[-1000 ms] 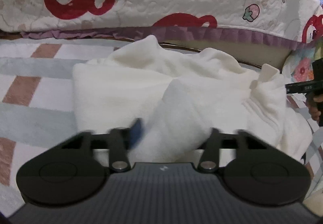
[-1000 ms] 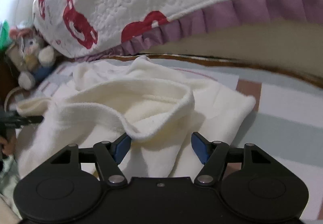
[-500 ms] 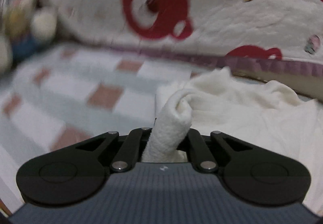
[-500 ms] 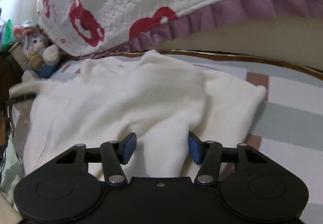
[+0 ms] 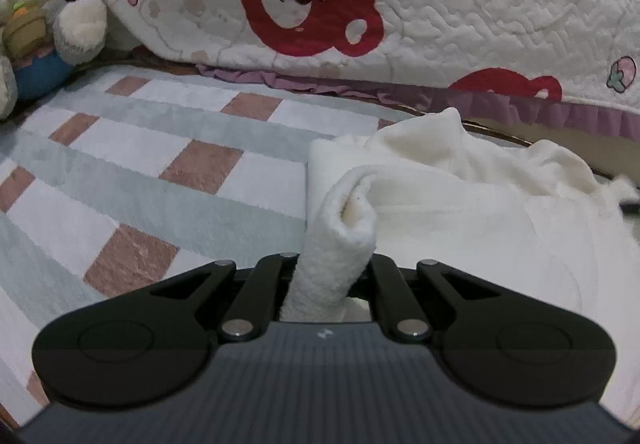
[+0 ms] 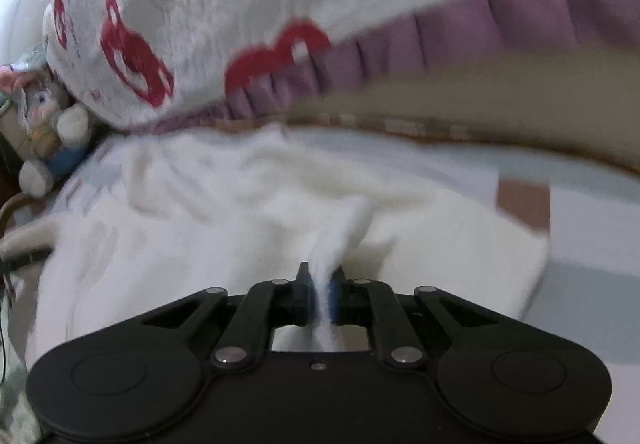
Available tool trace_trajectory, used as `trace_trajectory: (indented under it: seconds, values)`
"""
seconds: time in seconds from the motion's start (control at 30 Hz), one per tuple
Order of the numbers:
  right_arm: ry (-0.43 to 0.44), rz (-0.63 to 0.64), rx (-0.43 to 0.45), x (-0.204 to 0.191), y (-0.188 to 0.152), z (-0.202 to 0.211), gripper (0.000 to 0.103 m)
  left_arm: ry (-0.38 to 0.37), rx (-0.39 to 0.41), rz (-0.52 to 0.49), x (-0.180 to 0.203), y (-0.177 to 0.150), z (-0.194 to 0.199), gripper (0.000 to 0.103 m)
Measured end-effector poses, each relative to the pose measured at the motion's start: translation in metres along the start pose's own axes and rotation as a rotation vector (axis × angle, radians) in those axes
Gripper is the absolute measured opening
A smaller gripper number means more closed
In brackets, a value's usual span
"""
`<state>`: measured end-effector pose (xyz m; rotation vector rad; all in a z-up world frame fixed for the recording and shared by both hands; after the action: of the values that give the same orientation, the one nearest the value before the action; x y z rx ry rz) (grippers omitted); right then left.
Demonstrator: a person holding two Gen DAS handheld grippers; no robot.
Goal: Fold clothes
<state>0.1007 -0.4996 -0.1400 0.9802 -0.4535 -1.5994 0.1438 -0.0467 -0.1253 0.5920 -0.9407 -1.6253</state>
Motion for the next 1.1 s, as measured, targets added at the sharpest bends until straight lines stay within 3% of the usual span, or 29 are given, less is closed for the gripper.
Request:
trace_trajectory:
  seconds: [0.07, 0.2, 0.3, 0.5, 0.57, 0.6, 0.7, 0.8, 0.87, 1.0, 1.1]
  values:
    - [-0.013, 0.011, 0.078, -0.014, 0.004, 0.017, 0.011, 0.011, 0.020, -0.028, 0.003, 0.004, 0.005, 0.005]
    - [-0.120, 0.065, 0.113, -0.024, -0.003, 0.041, 0.010, -0.001, 0.083, -0.062, 0.017, 0.027, 0.027, 0.005]
    - [-0.135, 0.020, 0.180, -0.018, 0.011, 0.065, 0.010, -0.036, 0.133, -0.083, 0.029, 0.049, 0.041, 0.005]
    - [-0.178, 0.043, 0.309, -0.013, 0.057, 0.099, 0.009, -0.026, 0.217, -0.166, 0.054, 0.101, 0.015, 0.005]
    - [-0.219, 0.066, 0.313, -0.006, 0.063, 0.092, 0.009, -0.016, 0.242, -0.116, 0.061, 0.114, -0.013, 0.006]
    - [-0.238, 0.057, 0.311, 0.000, 0.063, 0.086, 0.009, -0.019, 0.226, -0.086, 0.065, 0.116, -0.030, 0.008]
    - [-0.311, 0.024, 0.257, 0.020, 0.055, 0.059, 0.009, 0.067, 0.090, -0.134, 0.077, 0.107, -0.086, 0.028]
    - [-0.367, -0.001, 0.170, 0.039, 0.037, 0.032, 0.012, 0.162, 0.027, -0.156, 0.073, 0.082, -0.102, 0.031]
    - [-0.402, -0.019, 0.155, 0.049, 0.031, 0.028, 0.013, 0.160, -0.015, -0.122, 0.062, 0.064, -0.094, 0.034]
    - [-0.353, -0.111, 0.186, 0.058, 0.029, 0.051, 0.019, 0.122, -0.082, -0.088, 0.036, 0.029, -0.067, 0.041]
    - [-0.325, -0.023, 0.181, 0.036, 0.023, 0.066, 0.020, 0.181, -0.123, -0.114, 0.008, 0.002, -0.048, 0.044]
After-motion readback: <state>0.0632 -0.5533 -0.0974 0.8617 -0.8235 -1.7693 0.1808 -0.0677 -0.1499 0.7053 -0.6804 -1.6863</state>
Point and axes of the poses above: each gripper's, at about its wrist camera, not at the fingertips, and z roughly against the way its jaws point, x to its right, y to its top, the point moved 3 cm from there along -z, roughly the way its jaws point, and after that the axes turned 7 degrees about x, right-handed, at the moved point
